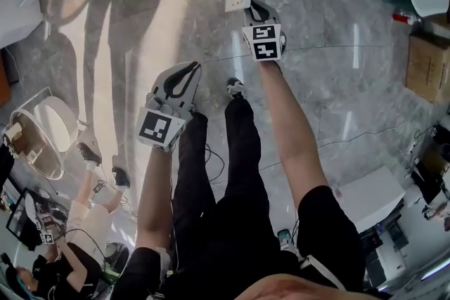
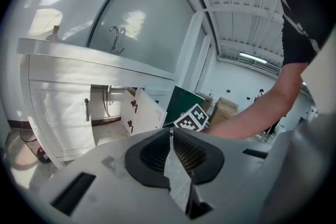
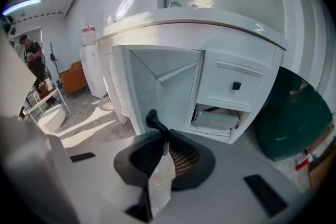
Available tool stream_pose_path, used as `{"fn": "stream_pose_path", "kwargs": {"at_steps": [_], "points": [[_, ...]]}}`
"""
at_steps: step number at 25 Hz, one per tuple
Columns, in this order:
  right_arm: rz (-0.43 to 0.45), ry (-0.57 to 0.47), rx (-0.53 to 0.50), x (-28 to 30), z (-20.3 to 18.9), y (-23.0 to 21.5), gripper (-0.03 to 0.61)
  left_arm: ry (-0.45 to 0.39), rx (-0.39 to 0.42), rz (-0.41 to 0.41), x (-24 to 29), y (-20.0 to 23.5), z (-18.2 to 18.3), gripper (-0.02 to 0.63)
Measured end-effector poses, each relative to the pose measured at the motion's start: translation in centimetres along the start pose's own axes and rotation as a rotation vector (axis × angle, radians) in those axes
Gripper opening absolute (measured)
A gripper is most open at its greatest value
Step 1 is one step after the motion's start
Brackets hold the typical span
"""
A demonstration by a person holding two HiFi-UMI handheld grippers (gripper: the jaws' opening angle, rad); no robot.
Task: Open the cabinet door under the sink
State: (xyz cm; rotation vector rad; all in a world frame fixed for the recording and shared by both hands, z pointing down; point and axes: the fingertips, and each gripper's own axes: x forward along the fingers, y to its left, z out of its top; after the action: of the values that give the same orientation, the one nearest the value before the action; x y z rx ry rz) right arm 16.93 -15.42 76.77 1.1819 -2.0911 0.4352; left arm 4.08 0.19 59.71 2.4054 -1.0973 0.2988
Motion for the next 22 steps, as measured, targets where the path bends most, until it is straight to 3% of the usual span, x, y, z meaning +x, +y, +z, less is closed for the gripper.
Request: {"fn": "stream_pose_path", "kwargs": {"at_steps": [11, 17, 22], "points": [[0.063, 0.022, -0.022, -1.0, -1.0, -3.5, 0.089, -0.02, -0.017, 0.089, 1.5, -2.8, 0.9, 0.029], [0.016, 0.024, 0.014, -2.0, -1.7, -6.7, 0.081, -0.027, -0.017, 0.121, 1.5, -4.4, 0.9, 0.029], [0.049, 0.013, -0.057, -4.0, -1.5, -6.4, 0.08, -0.033, 0.015, 0.14, 1.3, -5.5, 0.7, 0.029]]}}
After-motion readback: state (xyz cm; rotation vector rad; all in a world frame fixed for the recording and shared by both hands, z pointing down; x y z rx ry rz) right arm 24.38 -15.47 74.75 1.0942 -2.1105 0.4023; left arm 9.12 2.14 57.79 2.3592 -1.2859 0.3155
